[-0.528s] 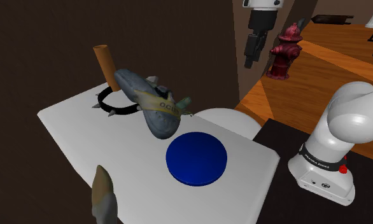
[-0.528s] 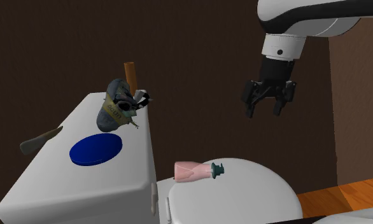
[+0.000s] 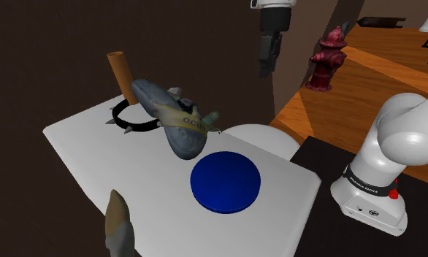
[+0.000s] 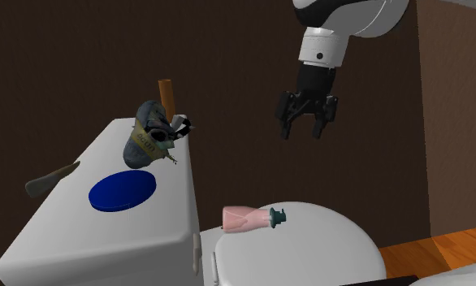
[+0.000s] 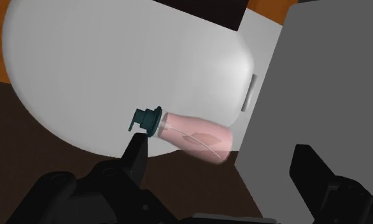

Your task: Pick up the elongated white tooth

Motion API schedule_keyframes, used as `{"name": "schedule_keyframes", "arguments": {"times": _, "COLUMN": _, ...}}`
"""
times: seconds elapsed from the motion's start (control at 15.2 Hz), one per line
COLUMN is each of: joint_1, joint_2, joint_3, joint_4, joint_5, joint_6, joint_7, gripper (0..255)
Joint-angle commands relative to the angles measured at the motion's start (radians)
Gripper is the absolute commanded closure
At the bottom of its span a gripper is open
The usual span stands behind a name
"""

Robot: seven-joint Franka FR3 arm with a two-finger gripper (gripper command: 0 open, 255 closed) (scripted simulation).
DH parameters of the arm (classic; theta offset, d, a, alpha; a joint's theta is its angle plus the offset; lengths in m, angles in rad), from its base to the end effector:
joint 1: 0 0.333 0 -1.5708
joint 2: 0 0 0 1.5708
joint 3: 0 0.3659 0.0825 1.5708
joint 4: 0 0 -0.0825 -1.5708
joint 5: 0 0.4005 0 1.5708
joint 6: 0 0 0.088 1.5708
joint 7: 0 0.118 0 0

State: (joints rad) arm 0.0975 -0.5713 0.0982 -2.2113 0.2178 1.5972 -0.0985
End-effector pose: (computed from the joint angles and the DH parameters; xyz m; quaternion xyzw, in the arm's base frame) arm 0.3474 0.1041 0.6186 -0.9875 -0.1325 0.0256 0.0812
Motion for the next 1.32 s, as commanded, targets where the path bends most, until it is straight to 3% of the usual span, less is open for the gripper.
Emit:
{"name": "schedule_keyframes", "arguments": {"times": 0.0, "joint_1": 0.022, "joint_2": 0.068, "joint_3": 0.009, "joint_4": 0.061, "joint_5": 0.029, "joint_6": -0.010, "joint_7": -0.013, "gripper": 0}}
{"name": "schedule_keyframes", "arguments": {"times": 0.73, "joint_1": 0.127, "joint_2": 0.429, "joint_3": 0.078, "joint_4": 0.470, "joint_5": 0.173, "joint_6": -0.126, "joint_7": -0.044, "gripper": 0}}
{"name": "schedule_keyframes", "arguments": {"times": 1.25, "joint_1": 0.198, "joint_2": 0.723, "joint_3": 0.147, "joint_4": 0.877, "joint_5": 0.249, "joint_6": -0.267, "joint_7": -0.018, "gripper": 0}}
